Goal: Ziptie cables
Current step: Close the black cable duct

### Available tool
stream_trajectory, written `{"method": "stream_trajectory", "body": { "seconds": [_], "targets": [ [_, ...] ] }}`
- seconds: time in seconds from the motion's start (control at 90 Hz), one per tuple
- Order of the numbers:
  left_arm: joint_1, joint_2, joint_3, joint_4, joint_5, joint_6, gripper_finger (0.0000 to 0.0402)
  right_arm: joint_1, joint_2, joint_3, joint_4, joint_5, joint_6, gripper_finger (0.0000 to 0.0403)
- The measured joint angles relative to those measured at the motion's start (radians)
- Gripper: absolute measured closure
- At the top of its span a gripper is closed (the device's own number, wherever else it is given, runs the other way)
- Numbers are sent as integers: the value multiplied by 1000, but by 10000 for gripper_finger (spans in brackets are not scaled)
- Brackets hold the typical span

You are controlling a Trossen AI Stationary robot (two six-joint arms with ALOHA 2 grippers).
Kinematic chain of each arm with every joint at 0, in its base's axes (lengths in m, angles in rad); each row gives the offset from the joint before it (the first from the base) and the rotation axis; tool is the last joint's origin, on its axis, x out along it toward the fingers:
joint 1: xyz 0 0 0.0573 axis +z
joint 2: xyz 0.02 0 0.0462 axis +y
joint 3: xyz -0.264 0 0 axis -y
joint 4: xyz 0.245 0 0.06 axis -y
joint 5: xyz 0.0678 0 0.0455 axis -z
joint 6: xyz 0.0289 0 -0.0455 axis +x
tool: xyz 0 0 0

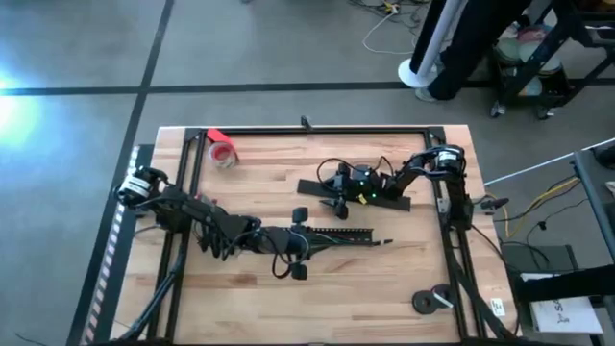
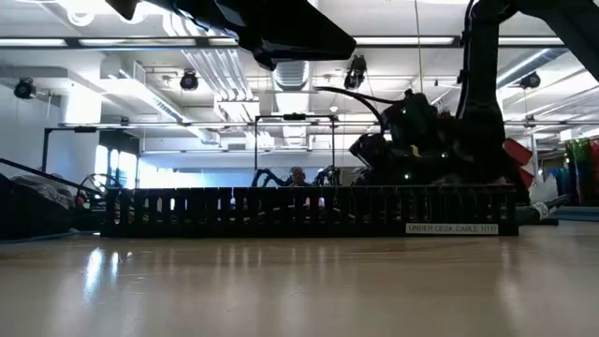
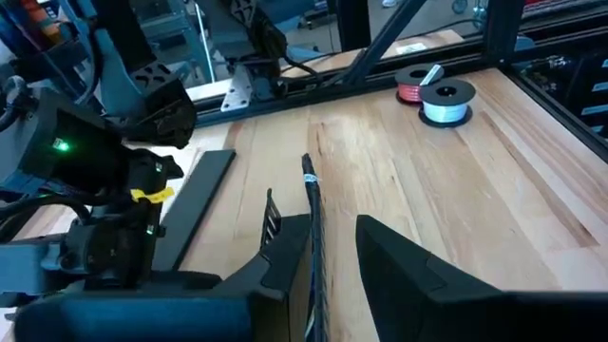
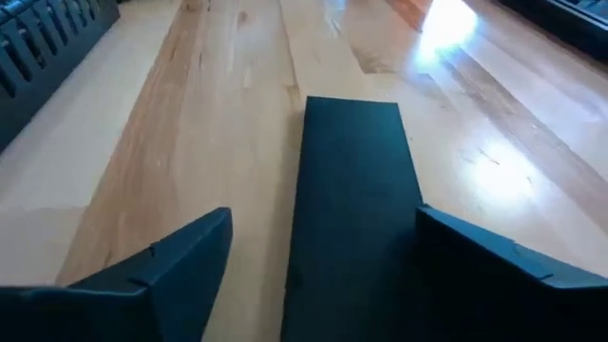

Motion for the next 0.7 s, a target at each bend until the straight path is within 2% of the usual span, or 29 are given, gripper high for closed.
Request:
{"method": "stream_trajectory", "body": {
  "seconds": [0.5,0.589,0.7],
  "targets": [
    [0,-5,-6,-12,20,-26,327,8,-12,8,52,-2,33,82],
    [3,-38,-49,2,60,-30,330,9,-12,12,71,-16,53,79],
    [5,-103,-151,129,57,-36,335,8,-14,45,26,-19,43,78]
  ]
}}
